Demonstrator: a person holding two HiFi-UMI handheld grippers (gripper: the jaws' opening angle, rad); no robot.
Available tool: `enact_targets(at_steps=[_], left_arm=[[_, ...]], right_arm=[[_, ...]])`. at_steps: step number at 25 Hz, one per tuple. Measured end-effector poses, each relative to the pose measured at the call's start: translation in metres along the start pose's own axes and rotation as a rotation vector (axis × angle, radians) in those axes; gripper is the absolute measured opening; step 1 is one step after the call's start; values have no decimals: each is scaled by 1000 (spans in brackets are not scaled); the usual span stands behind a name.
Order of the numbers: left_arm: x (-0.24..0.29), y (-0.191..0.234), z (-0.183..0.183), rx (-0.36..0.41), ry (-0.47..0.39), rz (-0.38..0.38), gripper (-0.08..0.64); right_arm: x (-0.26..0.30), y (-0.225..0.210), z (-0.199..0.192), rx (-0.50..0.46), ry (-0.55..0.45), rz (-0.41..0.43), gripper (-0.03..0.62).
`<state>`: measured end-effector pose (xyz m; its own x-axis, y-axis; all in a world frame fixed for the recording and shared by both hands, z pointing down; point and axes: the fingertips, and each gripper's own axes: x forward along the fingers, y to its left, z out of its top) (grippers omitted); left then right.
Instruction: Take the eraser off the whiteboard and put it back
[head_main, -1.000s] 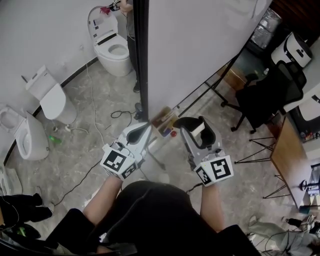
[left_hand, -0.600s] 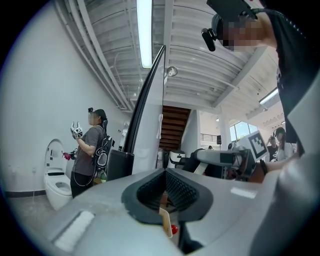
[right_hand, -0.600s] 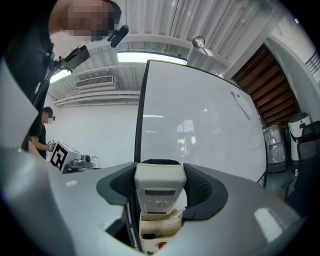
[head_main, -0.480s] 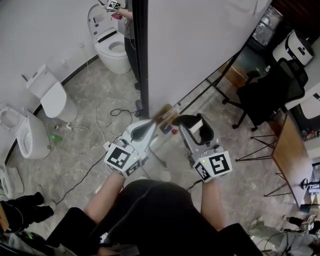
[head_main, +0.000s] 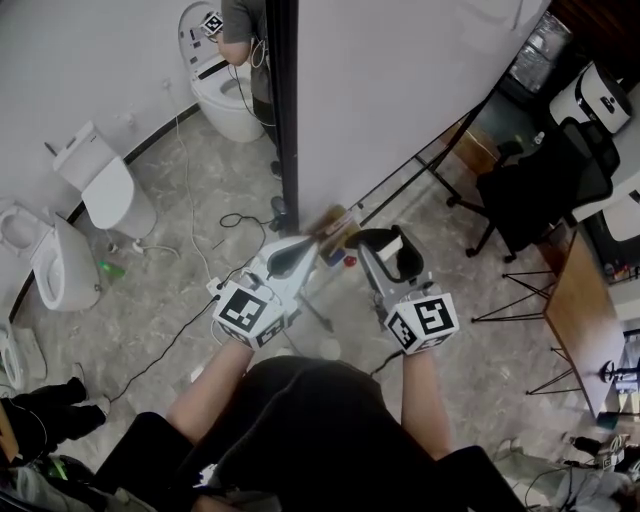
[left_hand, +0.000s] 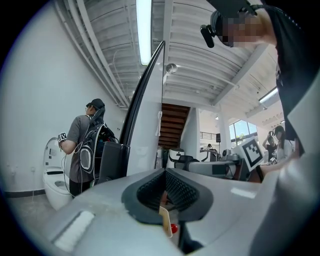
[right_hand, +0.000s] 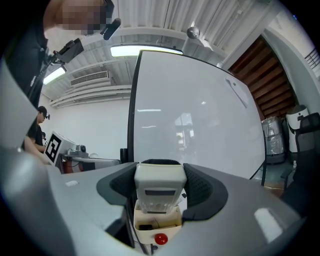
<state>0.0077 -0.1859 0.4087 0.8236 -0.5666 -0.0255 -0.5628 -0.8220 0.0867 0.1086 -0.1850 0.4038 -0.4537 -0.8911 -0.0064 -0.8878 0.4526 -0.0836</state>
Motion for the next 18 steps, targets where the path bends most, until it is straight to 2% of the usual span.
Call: enact_targets(at_steps=[18], left_arm=[[1, 8, -13, -17, 23, 65, 5]], right_arm=[[25, -8, -42, 3, 94, 54, 282]])
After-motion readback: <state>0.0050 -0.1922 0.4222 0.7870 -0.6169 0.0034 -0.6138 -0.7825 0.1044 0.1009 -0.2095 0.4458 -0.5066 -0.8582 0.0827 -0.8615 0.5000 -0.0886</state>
